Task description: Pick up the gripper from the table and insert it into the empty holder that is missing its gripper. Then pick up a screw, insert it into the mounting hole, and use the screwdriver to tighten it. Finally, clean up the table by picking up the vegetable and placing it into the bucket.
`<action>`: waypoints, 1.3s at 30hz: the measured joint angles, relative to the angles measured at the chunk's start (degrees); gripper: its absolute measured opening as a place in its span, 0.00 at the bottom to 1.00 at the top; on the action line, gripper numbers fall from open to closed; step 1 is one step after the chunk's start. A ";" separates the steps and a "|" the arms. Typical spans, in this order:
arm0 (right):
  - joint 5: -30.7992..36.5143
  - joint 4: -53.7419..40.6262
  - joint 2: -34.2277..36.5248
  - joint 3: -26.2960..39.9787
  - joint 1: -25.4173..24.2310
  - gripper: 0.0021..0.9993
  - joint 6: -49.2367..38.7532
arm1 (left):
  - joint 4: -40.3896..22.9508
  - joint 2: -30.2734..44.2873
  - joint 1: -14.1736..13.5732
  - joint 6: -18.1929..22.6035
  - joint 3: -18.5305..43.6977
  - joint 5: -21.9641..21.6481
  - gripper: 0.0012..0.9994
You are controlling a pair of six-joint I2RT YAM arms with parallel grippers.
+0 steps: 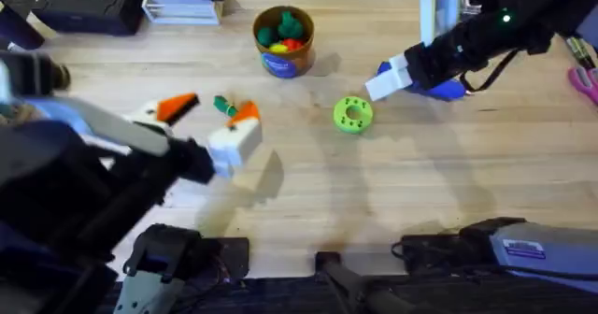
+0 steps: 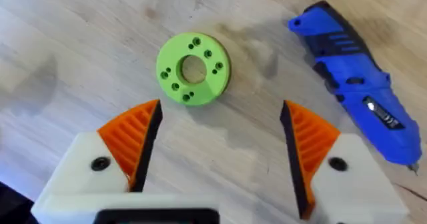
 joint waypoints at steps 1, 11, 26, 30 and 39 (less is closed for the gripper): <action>-0.15 0.21 0.01 0.00 0.00 0.99 0.02 | -0.08 2.44 0.00 -0.49 1.51 -2.63 0.99; -0.78 1.91 0.01 0.00 0.00 0.99 0.02 | 0.18 32.06 0.00 -9.22 9.57 -10.73 0.99; -1.00 1.98 0.02 0.00 0.00 0.99 0.02 | 3.67 57.44 2.40 -13.45 16.96 -7.44 0.99; -1.00 2.03 0.01 0.00 0.00 0.99 0.02 | 3.67 62.03 3.72 -18.36 16.96 -7.58 0.99; -1.00 3.17 0.02 0.00 0.00 0.99 0.02 | 4.05 68.02 3.89 -27.07 16.96 -12.45 0.99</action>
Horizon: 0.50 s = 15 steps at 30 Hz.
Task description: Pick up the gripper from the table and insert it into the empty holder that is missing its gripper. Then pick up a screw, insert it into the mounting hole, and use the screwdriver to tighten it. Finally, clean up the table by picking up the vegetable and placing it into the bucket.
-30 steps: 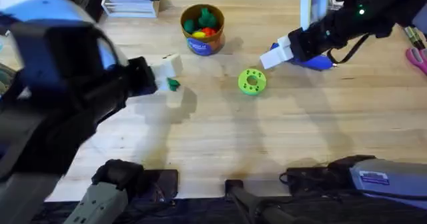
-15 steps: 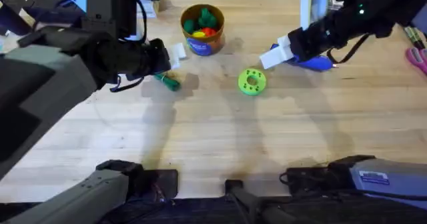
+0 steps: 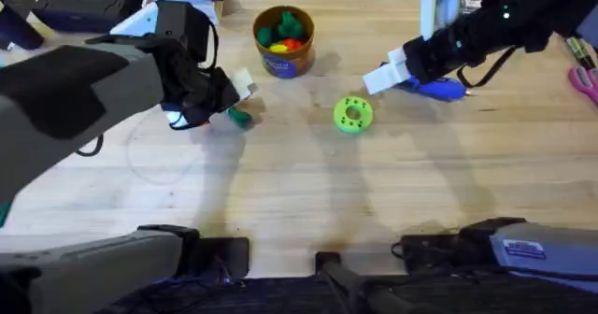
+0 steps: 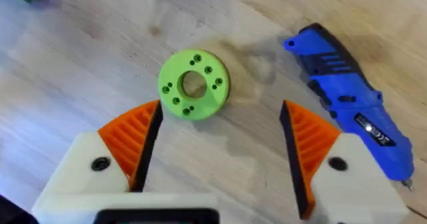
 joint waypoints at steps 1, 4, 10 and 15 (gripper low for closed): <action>0.00 0.19 0.00 0.00 0.00 0.99 0.00 | 0.06 0.67 -0.02 -0.48 0.00 -0.21 0.99; 0.00 0.67 -0.02 0.00 0.00 0.99 0.00 | 0.17 2.55 -0.01 -1.74 0.00 -0.70 0.83; 0.00 0.87 -0.02 0.00 0.00 0.99 0.00 | 1.35 3.36 -0.02 -2.78 0.00 -1.19 0.13; 0.00 0.87 -0.01 0.00 0.00 0.99 0.00 | 1.04 3.32 -0.01 -2.76 0.32 -1.07 0.02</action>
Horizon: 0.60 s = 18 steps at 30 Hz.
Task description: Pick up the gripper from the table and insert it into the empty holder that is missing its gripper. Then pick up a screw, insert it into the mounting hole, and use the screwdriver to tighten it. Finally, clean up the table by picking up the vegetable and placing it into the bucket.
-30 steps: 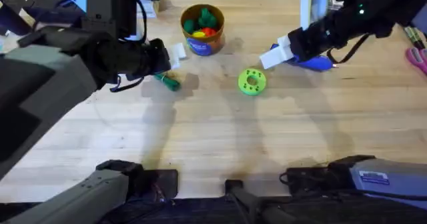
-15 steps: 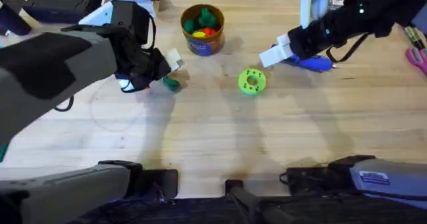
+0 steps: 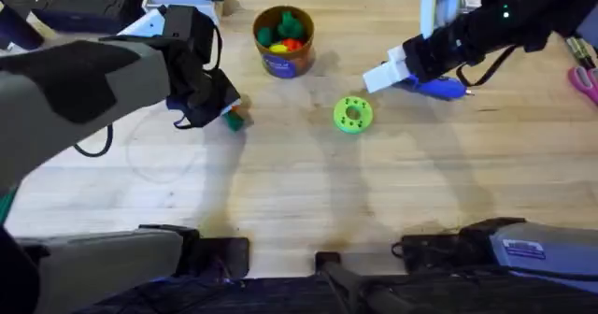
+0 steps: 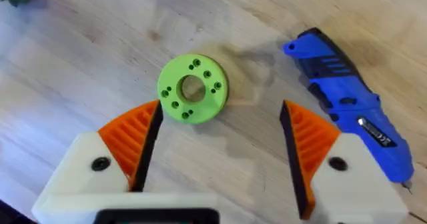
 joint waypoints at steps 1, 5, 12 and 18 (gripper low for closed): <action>0.00 -0.02 0.01 0.00 0.00 0.99 0.00 | -0.33 0.00 0.01 0.01 0.26 0.30 0.02; 0.00 0.09 -0.01 0.00 0.00 0.99 0.00 | -4.51 0.11 -0.01 0.01 4.46 3.65 0.02; 0.00 0.09 0.01 0.00 0.00 0.99 0.00 | -6.50 0.11 -0.01 0.01 18.40 13.43 0.02; 0.00 0.11 0.00 0.00 0.00 0.99 0.00 | -2.56 0.11 -0.17 -0.15 22.91 18.55 0.02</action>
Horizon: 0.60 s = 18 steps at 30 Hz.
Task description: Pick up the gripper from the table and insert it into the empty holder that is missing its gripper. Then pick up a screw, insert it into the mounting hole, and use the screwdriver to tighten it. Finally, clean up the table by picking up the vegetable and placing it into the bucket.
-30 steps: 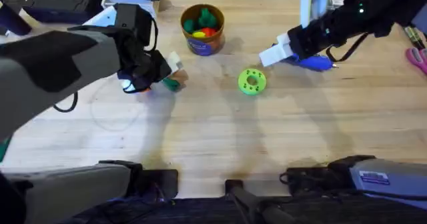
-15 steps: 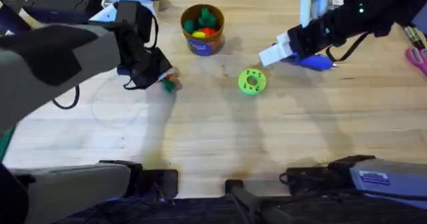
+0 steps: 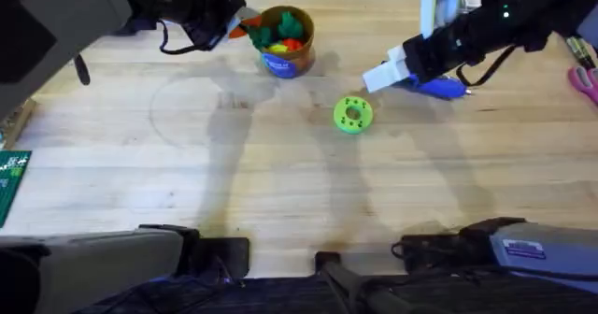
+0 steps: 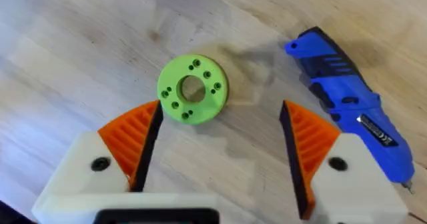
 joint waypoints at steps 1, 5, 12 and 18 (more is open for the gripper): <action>0.00 -0.02 0.00 0.00 0.00 0.99 0.00 | 0.56 0.00 -0.19 -0.04 0.00 0.25 0.02; 0.00 -0.05 0.01 0.00 0.00 0.99 0.00 | 3.57 0.61 -2.51 -0.25 0.00 0.62 0.02; 0.00 -0.09 0.02 0.00 0.00 0.99 0.00 | 14.95 8.47 -7.69 -1.28 0.02 -0.12 0.02; 0.00 -1.30 0.02 0.00 0.00 0.99 0.00 | 18.05 13.80 -7.97 -8.17 0.04 -0.05 0.02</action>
